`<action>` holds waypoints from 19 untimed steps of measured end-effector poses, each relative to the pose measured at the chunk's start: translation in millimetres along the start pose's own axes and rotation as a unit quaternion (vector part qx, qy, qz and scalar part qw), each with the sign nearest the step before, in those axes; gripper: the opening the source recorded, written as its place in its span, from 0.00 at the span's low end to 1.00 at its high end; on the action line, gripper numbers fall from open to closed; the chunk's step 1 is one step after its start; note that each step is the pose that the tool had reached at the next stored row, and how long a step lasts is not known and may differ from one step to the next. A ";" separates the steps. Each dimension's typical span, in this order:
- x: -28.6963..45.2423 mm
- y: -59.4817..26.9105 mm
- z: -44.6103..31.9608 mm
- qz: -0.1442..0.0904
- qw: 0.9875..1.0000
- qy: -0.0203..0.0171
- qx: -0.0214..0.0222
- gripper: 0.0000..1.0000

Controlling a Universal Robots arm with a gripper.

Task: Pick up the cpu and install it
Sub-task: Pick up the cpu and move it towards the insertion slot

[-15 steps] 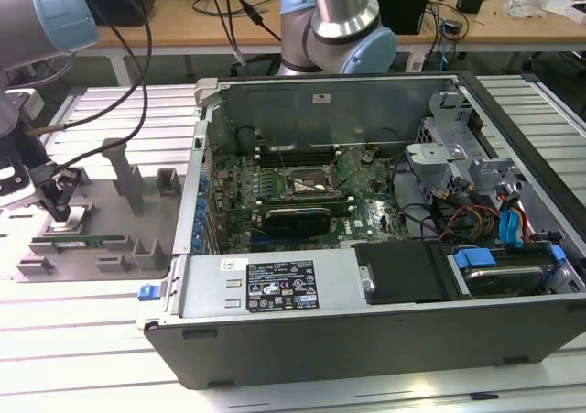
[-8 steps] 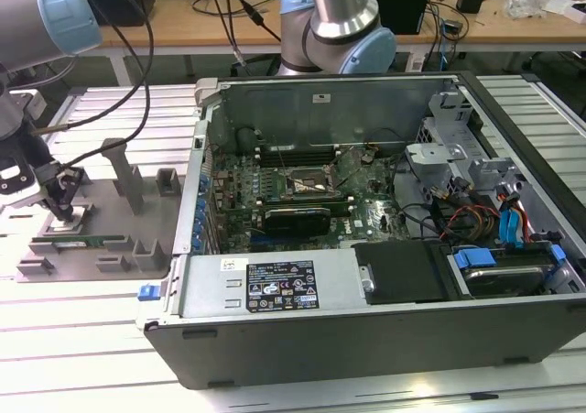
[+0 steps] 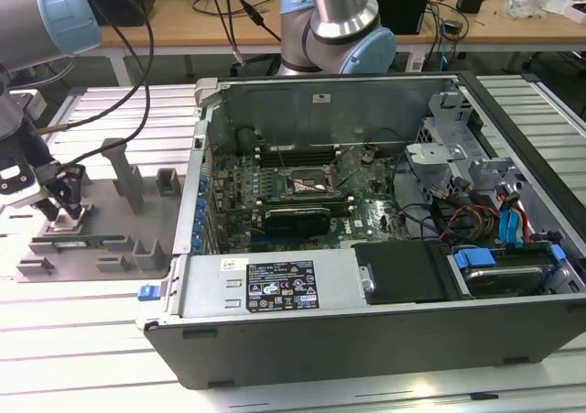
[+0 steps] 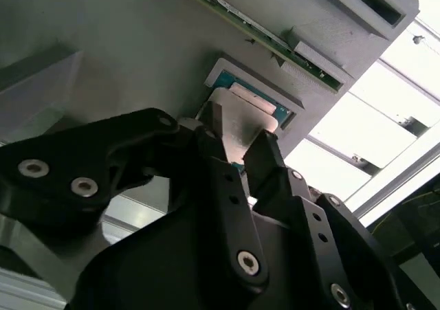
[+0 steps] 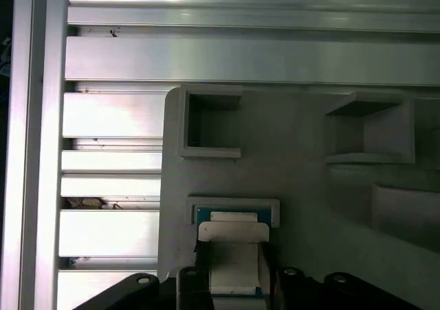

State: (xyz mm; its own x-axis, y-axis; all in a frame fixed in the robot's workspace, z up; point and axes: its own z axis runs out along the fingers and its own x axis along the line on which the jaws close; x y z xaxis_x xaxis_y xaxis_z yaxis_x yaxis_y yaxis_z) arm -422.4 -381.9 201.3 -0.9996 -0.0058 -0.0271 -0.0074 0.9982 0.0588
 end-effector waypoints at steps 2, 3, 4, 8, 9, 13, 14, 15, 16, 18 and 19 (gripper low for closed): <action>0.0 0.0 0.0 0.000 1.000 0.000 0.000 0.54; 0.0 0.0 0.0 0.000 1.000 0.000 0.000 0.60; 0.0 0.0 0.4 0.000 1.000 0.000 0.000 0.60; 0.7 2.0 4.7 0.000 1.000 0.000 0.000 0.60; 0.7 2.3 5.5 0.000 1.000 0.000 0.000 0.60; 0.9 3.3 9.3 0.000 1.000 0.000 0.000 0.60; 1.1 3.4 9.9 0.000 1.000 0.000 0.000 0.60; 1.1 3.4 10.3 0.000 1.000 0.000 0.000 0.60; 1.1 3.3 10.7 0.000 1.000 0.000 0.000 0.60; 1.1 3.3 11.3 0.000 1.000 0.000 0.000 0.60; 1.1 3.3 11.4 0.000 1.000 0.000 0.000 0.60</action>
State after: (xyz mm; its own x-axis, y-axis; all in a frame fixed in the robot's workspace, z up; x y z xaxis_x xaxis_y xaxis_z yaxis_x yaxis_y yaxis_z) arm -423.2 -377.9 190.1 -0.9996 -0.0059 -0.0271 -0.0074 0.9982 0.0592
